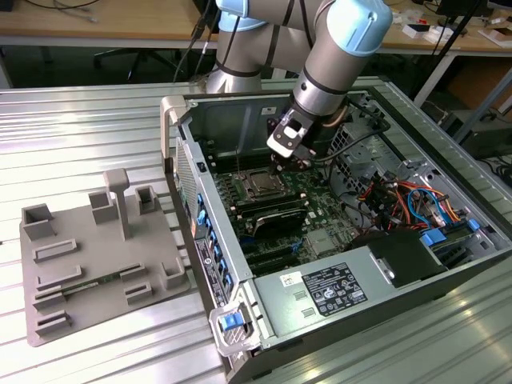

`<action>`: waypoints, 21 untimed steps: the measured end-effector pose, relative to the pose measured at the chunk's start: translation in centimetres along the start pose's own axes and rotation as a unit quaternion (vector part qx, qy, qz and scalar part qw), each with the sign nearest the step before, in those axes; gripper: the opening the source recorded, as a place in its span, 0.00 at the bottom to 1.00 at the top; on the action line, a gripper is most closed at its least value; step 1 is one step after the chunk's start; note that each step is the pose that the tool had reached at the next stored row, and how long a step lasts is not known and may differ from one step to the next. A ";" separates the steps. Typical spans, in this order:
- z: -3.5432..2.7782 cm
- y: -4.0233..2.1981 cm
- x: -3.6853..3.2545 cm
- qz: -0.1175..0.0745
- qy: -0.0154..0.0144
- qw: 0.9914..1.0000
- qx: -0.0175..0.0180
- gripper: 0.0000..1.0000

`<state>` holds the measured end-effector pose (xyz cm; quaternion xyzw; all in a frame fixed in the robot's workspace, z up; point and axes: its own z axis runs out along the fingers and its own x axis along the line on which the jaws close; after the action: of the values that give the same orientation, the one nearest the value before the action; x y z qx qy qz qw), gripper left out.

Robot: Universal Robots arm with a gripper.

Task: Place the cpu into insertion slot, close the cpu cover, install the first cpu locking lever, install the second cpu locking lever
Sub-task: 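Install the first cpu locking lever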

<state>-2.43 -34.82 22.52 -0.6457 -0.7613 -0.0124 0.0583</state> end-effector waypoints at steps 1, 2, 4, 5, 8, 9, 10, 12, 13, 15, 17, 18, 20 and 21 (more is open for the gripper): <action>0.00 0.00 0.00 -0.006 0.000 1.000 0.001 0.11; 0.00 0.00 0.00 -0.010 0.000 1.000 0.001 0.11; 0.00 0.00 0.00 -0.020 -0.001 1.000 0.002 0.11; 0.00 0.00 0.00 -0.024 -0.001 1.000 0.002 0.11; 0.01 0.00 0.00 -0.035 -0.002 0.999 0.004 0.11; 0.01 0.00 0.00 -0.040 -0.002 0.999 0.004 0.11; 0.01 0.00 0.00 -0.043 -0.002 0.999 0.005 0.11; 0.00 0.00 0.00 -0.052 -0.003 0.999 0.005 0.11; 0.01 0.00 0.00 -0.060 -0.003 0.998 0.006 0.11; 0.00 0.00 0.00 -0.073 -0.004 0.997 0.008 0.11; 0.00 0.00 0.00 -0.080 -0.004 0.997 0.008 0.11; 0.00 0.00 0.00 -0.083 -0.004 0.996 0.009 0.11; 0.00 0.00 0.00 -0.089 -0.004 0.996 0.009 0.11; 0.00 0.00 0.00 -0.090 -0.005 0.996 0.009 0.11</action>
<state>-2.43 -34.82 22.51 -0.5737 -0.8169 -0.0076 0.0595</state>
